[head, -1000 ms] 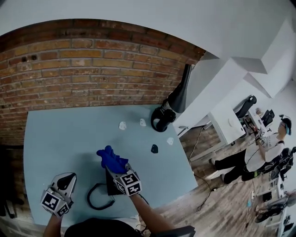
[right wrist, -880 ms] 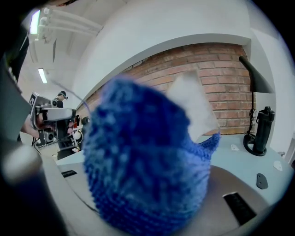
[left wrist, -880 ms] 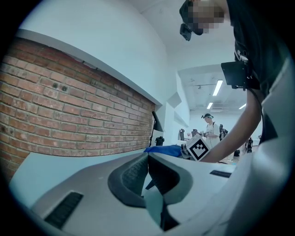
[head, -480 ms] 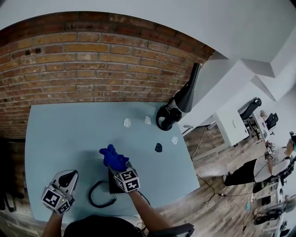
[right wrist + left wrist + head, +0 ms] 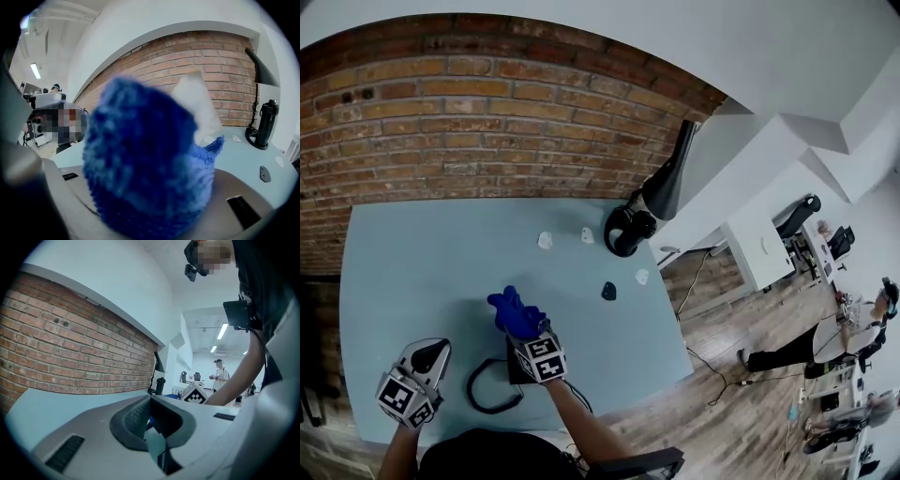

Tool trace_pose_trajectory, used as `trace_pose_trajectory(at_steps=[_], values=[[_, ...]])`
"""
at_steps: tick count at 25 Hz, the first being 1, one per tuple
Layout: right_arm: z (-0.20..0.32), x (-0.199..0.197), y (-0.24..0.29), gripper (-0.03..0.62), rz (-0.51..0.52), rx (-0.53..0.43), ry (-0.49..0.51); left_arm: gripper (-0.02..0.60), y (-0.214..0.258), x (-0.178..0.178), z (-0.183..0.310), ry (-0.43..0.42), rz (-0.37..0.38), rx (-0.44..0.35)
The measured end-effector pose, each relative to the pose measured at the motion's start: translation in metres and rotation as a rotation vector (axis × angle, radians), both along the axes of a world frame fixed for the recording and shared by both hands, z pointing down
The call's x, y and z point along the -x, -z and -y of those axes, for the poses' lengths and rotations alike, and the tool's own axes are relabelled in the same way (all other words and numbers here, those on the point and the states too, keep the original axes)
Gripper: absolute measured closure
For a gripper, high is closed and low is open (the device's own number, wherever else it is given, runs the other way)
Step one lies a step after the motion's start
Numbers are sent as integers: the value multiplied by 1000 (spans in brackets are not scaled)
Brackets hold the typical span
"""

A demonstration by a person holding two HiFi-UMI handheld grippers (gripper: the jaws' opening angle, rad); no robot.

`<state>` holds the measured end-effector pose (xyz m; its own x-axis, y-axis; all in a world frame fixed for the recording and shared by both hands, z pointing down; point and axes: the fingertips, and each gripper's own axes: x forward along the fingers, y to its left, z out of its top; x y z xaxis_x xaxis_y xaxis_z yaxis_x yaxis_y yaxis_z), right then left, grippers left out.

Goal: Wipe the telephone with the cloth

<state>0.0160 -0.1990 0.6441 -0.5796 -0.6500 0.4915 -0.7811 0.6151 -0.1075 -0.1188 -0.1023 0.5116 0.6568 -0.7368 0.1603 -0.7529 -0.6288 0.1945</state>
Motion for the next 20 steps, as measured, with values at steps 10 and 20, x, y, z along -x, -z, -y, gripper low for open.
trace_pose_trajectory(at_steps=[10,20], values=[[-6,-4,-1,411,2,3,-20,560,-5,-1,-8,-10,0,-4],[-23,-6,-7,411,-42,2,17,560,-2,-5,-10,-28,1,-3]])
